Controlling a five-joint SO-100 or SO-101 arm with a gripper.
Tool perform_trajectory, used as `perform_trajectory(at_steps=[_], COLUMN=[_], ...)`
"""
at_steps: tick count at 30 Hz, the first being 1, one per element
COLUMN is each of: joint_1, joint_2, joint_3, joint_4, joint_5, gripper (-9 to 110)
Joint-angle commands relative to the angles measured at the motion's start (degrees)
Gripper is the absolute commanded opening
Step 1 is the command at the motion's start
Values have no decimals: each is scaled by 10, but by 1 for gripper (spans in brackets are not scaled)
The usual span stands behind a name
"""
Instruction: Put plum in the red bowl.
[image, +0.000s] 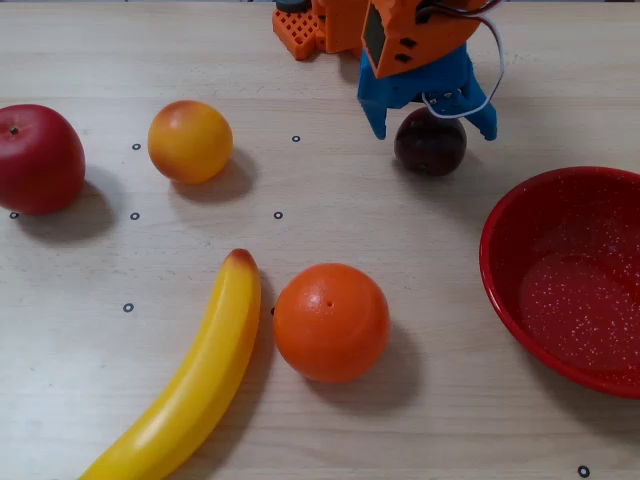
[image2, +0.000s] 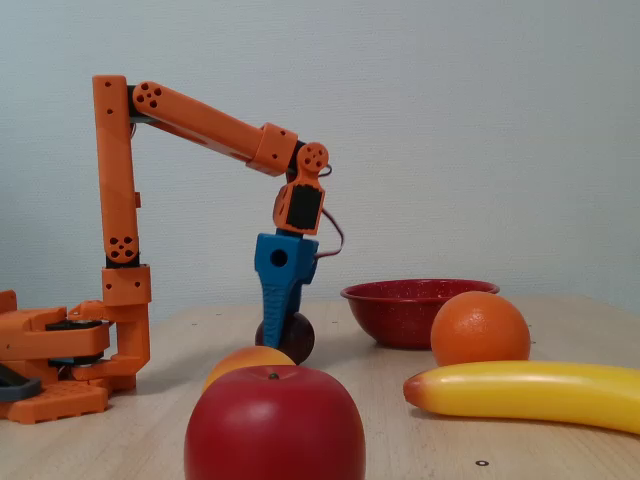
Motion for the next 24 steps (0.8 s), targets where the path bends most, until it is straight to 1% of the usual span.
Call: perform_trajectory(at_steps=[1,17,22,24], joint_1=[8,-5,-6,-6], joint_2=[12,-4,-4,-6], joint_3=[-16,-24,-28,-29], joint_4=[-15,-25,-18,-17], joint_5=[-16,-8,-6,-5], gripper=[44,43,40,34])
